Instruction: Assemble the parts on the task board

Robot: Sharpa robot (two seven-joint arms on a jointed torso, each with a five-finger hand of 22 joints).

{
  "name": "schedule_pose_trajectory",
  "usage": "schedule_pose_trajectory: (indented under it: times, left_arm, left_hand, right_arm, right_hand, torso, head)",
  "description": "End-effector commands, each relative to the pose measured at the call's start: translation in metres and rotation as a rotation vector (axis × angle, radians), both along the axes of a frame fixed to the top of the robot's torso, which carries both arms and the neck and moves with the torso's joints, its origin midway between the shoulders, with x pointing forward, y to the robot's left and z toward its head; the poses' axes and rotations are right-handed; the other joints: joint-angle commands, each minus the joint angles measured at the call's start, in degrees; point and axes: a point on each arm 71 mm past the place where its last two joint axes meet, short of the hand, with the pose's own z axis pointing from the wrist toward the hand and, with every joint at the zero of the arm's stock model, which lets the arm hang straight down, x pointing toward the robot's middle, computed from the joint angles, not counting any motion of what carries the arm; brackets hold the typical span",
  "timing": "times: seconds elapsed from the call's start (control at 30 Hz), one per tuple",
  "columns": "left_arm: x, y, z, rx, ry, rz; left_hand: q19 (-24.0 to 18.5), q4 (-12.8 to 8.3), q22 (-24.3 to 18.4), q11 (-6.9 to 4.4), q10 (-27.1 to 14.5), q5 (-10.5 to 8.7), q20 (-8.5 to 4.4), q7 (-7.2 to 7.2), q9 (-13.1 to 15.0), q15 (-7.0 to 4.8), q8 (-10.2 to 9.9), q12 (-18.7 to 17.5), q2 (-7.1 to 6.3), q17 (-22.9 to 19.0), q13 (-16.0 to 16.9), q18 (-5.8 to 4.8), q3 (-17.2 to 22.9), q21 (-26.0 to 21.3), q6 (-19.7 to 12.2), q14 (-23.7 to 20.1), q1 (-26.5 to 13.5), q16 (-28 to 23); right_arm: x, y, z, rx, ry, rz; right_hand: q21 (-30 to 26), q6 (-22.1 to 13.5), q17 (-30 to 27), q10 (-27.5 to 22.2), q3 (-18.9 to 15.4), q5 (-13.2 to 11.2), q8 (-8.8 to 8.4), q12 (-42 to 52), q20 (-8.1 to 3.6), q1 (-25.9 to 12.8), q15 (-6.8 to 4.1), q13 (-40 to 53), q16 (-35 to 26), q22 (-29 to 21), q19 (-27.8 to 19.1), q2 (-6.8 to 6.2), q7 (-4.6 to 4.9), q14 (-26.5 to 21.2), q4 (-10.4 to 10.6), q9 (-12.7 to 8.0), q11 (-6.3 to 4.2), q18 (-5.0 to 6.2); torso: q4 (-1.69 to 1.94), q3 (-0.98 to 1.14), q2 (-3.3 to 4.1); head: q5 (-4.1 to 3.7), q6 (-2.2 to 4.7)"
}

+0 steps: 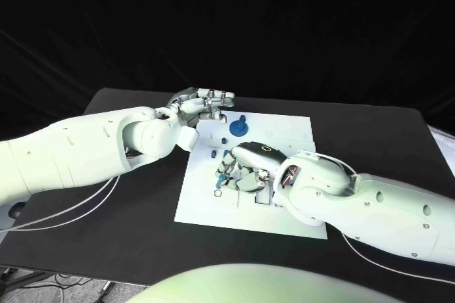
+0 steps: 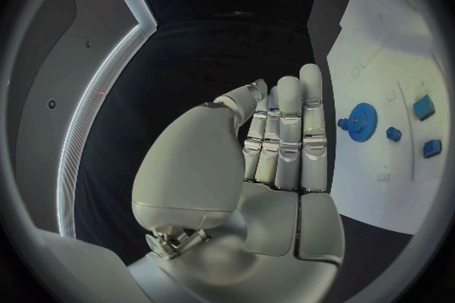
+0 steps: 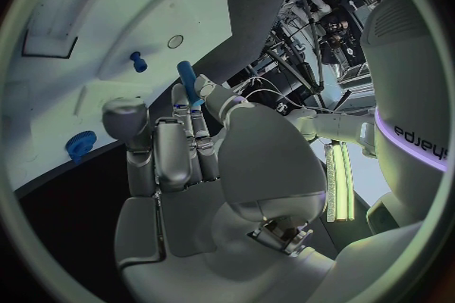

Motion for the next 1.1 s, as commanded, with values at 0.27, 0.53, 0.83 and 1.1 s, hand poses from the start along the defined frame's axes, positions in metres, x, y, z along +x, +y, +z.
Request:
schedule_pose_trajectory:
  times: [0.27,0.53,0.83,1.1]
  left_arm:
    - [-0.001,-0.005,0.001,-0.009,-0.008,-0.027]
    - [-0.001,-0.007,0.001,-0.011,-0.008,-0.032]
    - [-0.001,-0.007,0.001,-0.011,-0.008,-0.031]
    - [-0.001,-0.007,0.001,-0.011,-0.008,-0.032]
  left_hand:
    - [0.07,0.04,-0.06,-0.04,-0.45,0.08,0.28,0.13,-0.05,-0.01,0.4,0.13,0.46,-0.06,0.07,1.06,-0.43,-0.15,-0.41,-0.56,-0.05,-0.37]
    - [0.07,0.04,-0.06,-0.04,-0.45,0.08,0.28,0.13,-0.05,-0.01,0.4,0.13,0.46,-0.06,0.07,1.06,-0.43,-0.15,-0.41,-0.56,-0.05,-0.37]
    - [0.07,0.04,-0.06,-0.04,-0.45,0.08,0.28,0.13,-0.05,-0.01,0.4,0.13,0.46,-0.06,0.07,1.06,-0.43,-0.15,-0.41,-0.56,-0.05,-0.37]
    - [0.06,-0.04,-0.13,-0.03,-0.6,0.09,0.29,0.14,-0.07,0.0,0.5,0.35,0.53,-0.16,0.09,1.06,-0.5,-0.25,-0.48,-0.65,0.0,-0.35]
  right_arm:
    - [0.001,0.008,-0.014,-0.034,-0.009,0.031]
    - [0.0,0.013,-0.021,-0.048,0.008,0.041]
    - [0.002,0.012,-0.025,-0.077,0.009,0.041]
    - [0.002,0.014,-0.028,-0.11,0.011,0.045]
  right_hand:
    - [0.21,0.0,-0.05,0.11,0.44,0.39,0.16,-0.38,-0.05,0.21,-0.29,-0.02,0.23,-0.11,0.11,0.37,0.1,2.16,0.04,0.07,0.29,0.1]
    - [0.17,-0.01,-0.02,0.11,0.44,0.4,0.16,-0.39,-0.05,0.21,-0.29,-0.02,0.25,-0.18,0.08,0.37,0.11,2.16,0.04,0.07,0.3,0.11]
    - [0.17,-0.01,-0.02,0.11,0.44,0.4,0.16,-0.39,-0.05,0.21,-0.29,-0.02,0.25,-0.18,0.08,0.37,0.11,2.16,0.04,0.07,0.3,0.11]
    - [0.13,-0.01,-0.11,0.13,0.45,0.44,0.15,-0.45,-0.04,0.17,-0.26,-0.01,0.2,-0.24,0.05,0.42,0.14,2.15,0.07,0.08,0.33,0.12]
  torso:
    - [-0.01,0.03,0.01]
    - [-0.07,0.04,0.02]
    - [-0.03,0.0,0.0]
    - [-0.11,0.02,0.01]
  head:
    - [0.49,-0.54]
    - [0.91,-0.82]
    - [1.04,-1.07]
    - [1.1,-1.32]
